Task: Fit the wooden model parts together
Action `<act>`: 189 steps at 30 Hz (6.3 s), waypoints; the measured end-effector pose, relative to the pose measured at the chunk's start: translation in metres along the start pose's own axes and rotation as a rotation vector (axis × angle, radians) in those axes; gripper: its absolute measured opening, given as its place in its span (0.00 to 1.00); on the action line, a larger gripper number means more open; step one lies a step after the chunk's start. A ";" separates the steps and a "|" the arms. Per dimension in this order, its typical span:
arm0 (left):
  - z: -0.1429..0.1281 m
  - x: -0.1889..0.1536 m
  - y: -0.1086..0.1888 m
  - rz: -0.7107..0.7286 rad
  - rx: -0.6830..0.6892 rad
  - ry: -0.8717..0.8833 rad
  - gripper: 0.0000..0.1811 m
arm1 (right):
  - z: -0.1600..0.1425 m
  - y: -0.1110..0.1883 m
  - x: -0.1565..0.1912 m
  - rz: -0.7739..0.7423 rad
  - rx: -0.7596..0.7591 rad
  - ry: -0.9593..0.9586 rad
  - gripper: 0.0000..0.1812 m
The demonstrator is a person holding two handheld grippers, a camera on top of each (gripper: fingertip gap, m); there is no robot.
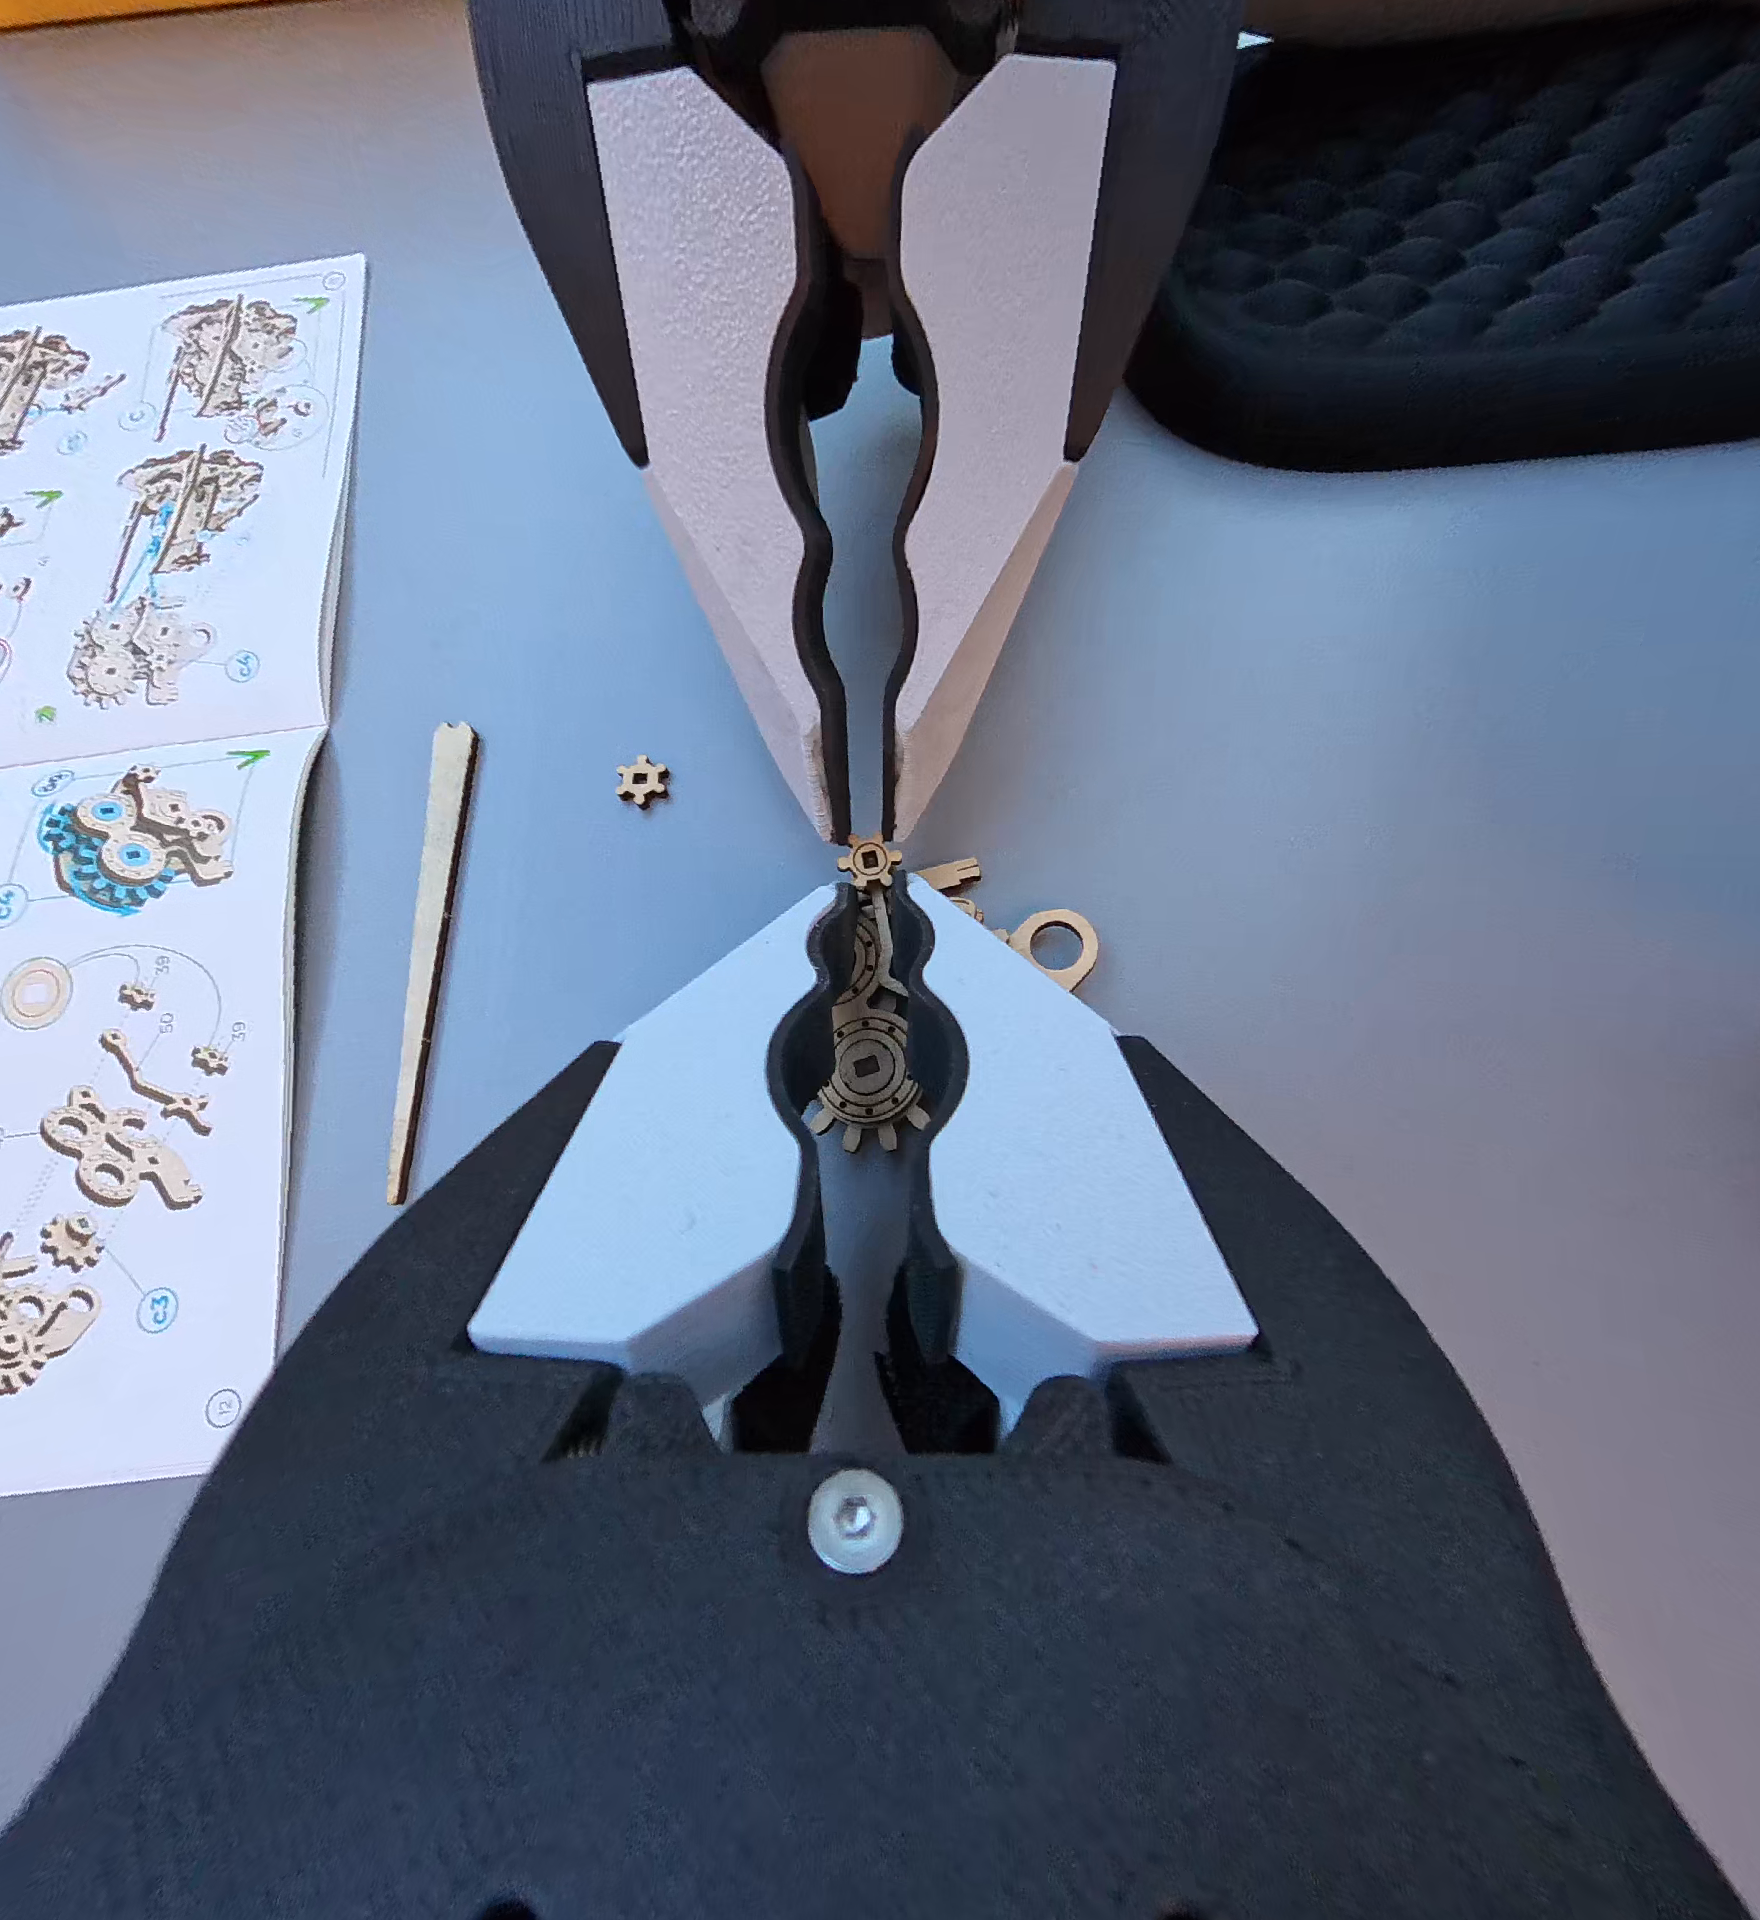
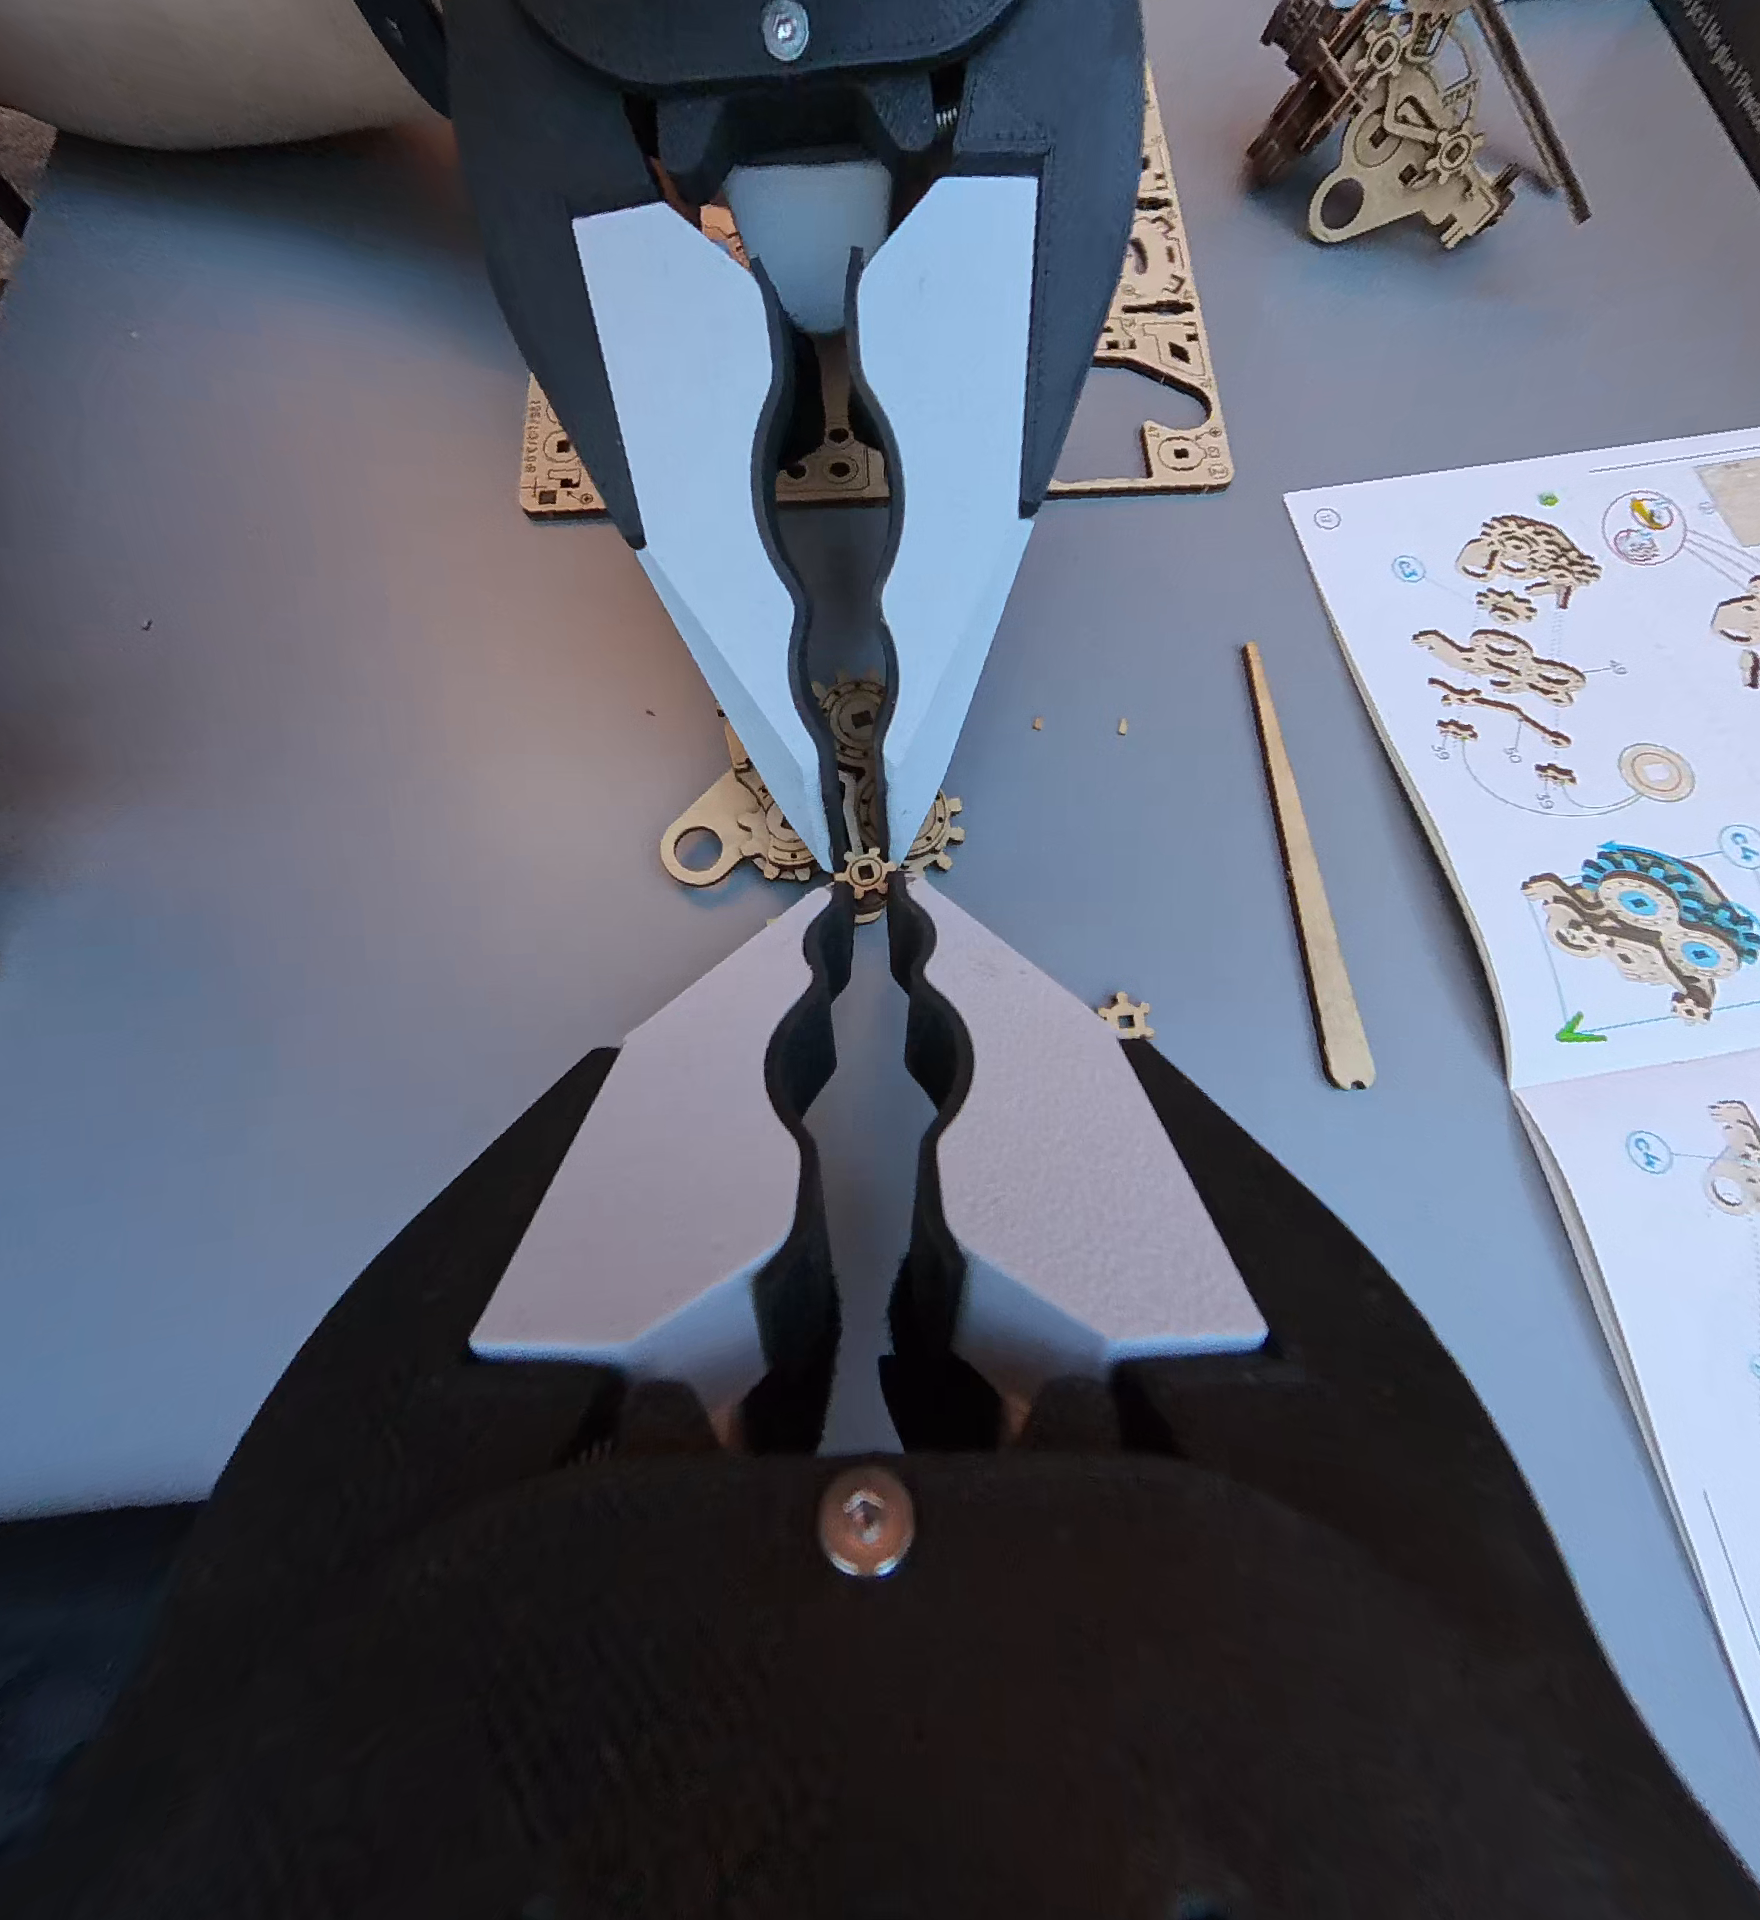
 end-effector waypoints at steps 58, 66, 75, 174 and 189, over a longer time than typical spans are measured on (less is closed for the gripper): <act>-0.002 0.000 0.000 0.008 -0.020 0.019 0.02 | 0.006 0.004 0.005 -0.032 0.027 0.074 0.05; -0.002 0.000 0.000 0.008 -0.023 0.022 0.02 | 0.003 -0.001 0.001 -0.001 -0.030 0.071 0.02; -0.003 0.000 0.000 0.008 -0.027 0.024 0.02 | 0.002 -0.003 0.000 -0.008 -0.016 0.069 0.01; -0.005 0.004 0.010 -0.007 0.015 0.093 0.13 | 0.034 -0.022 -0.015 0.134 0.257 0.065 0.00; -0.014 0.021 0.030 0.034 0.058 0.221 0.12 | 0.040 -0.022 -0.036 0.094 0.229 0.076 0.00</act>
Point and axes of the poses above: each gripper's, where its closed fingertips meet, y back along the fingers, z out of its top, x = y × z across the jaws, the point moved 10 cm from there along y, back along the fingers, and after that the axes turned 4 degrees about -x, right-handed, at the moved point
